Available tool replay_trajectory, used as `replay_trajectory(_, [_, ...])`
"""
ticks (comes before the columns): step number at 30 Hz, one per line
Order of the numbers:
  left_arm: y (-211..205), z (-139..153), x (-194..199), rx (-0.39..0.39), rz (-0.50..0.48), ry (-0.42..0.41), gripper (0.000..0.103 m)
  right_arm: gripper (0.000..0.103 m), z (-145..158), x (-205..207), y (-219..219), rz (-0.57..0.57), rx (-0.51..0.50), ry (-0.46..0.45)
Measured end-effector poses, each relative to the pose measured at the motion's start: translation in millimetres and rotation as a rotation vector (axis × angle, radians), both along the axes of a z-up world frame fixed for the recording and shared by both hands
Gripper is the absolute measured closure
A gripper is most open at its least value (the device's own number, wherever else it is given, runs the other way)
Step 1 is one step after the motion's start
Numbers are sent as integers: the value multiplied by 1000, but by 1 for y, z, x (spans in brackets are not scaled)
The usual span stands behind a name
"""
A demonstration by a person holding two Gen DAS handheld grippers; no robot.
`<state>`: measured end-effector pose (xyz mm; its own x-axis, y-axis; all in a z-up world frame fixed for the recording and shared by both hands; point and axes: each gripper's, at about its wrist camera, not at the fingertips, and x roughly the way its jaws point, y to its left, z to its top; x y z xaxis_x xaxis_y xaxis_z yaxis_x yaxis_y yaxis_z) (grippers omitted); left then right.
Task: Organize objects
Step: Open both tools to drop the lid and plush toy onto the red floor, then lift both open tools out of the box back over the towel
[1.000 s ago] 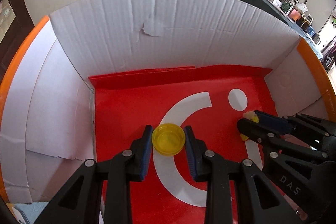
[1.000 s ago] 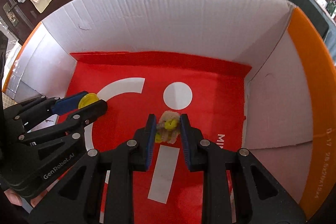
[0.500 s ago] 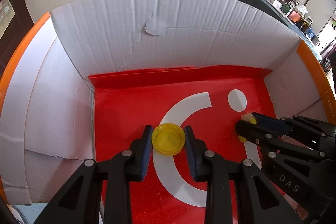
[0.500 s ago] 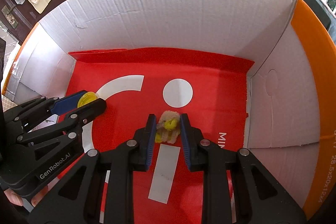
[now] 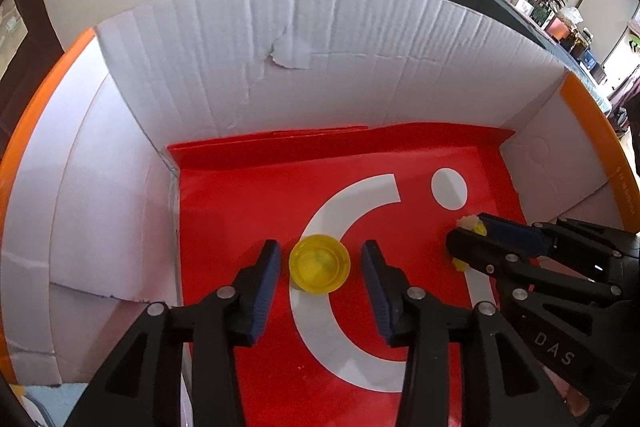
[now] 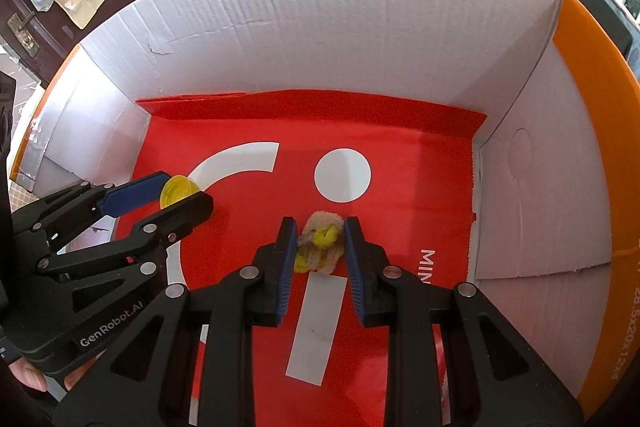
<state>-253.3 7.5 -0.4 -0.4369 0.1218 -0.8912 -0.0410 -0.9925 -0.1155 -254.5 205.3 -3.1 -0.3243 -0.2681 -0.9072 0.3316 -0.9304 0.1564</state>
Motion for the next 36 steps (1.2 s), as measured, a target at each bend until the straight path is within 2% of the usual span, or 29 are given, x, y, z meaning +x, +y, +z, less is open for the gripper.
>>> replay_trajectory(7, [10, 6, -5, -22, 8, 15, 57, 77, 6, 7, -2, -1, 38, 38])
replay_trajectory(9, [11, 10, -3, -30, 7, 26, 56, 69, 7, 11, -2, 0, 55, 54])
replay_trajectory(10, [11, 11, -2, -33, 8, 31, 56, 52, 7, 12, -1, 1, 59, 56])
replay_trajectory(11, [11, 13, -1, -43, 13, 38, 53, 50, 7, 13, 1, -3, 67, 61])
replay_trajectory(13, [10, 18, 2, -45, 15, 53, 48, 50, 8, 15, 4, -8, 58, 63])
replay_trajectory(25, [18, 25, 7, -66, 16, 78, 47, 50, 21, 32, 17, -6, 28, 110])
replay_trajectory(28, [18, 29, 14, -72, 16, 91, 41, 45, 27, 38, 19, -4, 23, 130])
replay_trajectory(30, [18, 33, 18, -87, 27, 113, 32, 43, 32, 42, 24, -2, 13, 144])
replay_trajectory(34, [16, 39, 25, -95, 36, 141, 32, 42, 40, 50, 30, 2, -16, 167])
replay_trajectory(36, [14, 41, 30, -97, 40, 149, 32, 37, 44, 54, 28, 4, -23, 188])
